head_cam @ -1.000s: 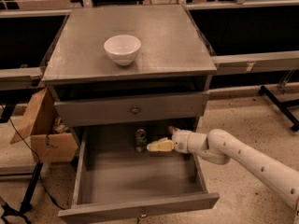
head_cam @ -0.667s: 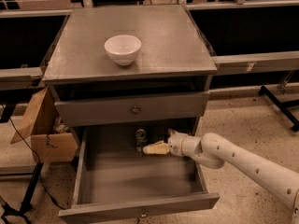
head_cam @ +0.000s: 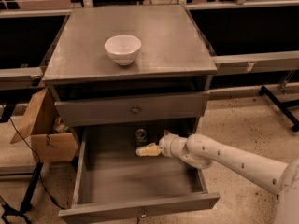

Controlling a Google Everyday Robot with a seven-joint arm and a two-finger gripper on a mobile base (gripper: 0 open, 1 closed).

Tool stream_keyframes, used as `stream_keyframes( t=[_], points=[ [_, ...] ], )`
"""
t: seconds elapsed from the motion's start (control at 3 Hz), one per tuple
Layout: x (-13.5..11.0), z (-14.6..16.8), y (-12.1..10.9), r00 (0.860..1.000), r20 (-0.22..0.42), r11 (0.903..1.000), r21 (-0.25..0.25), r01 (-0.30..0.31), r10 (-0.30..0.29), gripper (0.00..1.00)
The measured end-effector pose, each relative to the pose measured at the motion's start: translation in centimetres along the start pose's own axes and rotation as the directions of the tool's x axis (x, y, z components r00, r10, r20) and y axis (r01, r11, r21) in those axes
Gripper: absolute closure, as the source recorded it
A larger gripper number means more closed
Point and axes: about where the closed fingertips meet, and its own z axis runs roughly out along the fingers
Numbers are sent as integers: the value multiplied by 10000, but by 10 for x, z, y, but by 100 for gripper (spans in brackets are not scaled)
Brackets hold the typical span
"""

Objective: Pick green can from middle drawer and place on counter

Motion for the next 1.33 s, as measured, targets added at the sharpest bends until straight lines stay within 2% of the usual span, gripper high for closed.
stream_keyframes(
  t=[0.33, 0.67, 1.33],
  points=[
    [1, 20, 2, 9982, -322, 9986, 155, 509, -504, 0],
    [1, 38, 5, 9953, -547, 9968, 94, 800, -793, 0],
    [0, 71, 4, 9906, -902, 9946, -236, 1008, -1025, 0]
  ],
)
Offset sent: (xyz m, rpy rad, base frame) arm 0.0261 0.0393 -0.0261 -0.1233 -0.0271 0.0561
